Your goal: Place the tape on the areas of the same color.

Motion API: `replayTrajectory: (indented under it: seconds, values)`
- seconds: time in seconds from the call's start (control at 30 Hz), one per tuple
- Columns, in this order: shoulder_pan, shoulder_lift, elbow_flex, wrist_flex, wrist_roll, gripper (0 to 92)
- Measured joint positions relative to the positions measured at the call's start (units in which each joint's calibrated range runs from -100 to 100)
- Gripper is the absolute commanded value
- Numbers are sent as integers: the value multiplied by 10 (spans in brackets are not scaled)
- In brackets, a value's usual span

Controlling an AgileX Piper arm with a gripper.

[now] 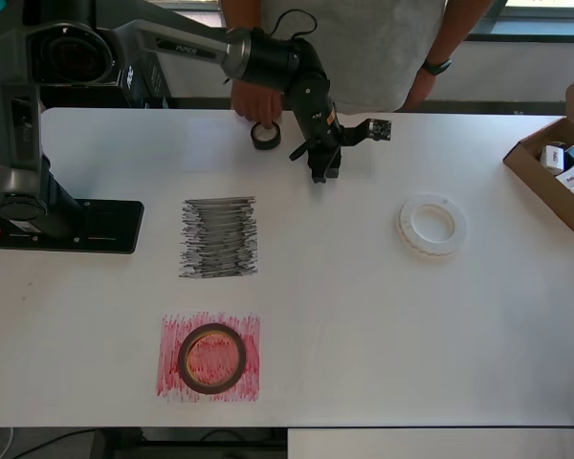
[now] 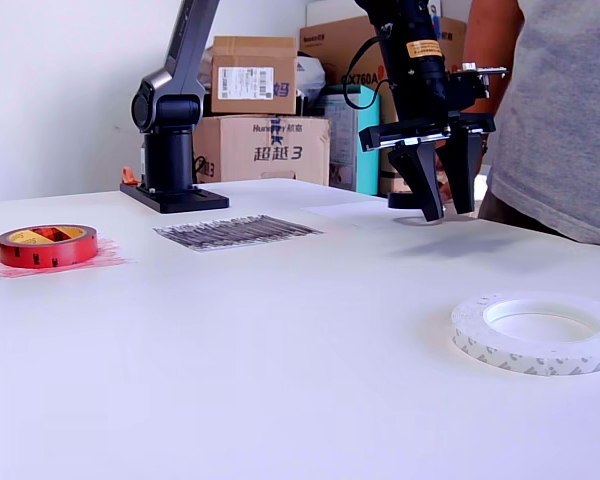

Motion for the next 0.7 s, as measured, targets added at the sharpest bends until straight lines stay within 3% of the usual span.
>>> replayTrajectory:
  seconds: [0.33, 0.7]
  values:
    - [-30, -12, 11, 15, -12, 455]
    - [-67, -27, 26, 50, -93, 455]
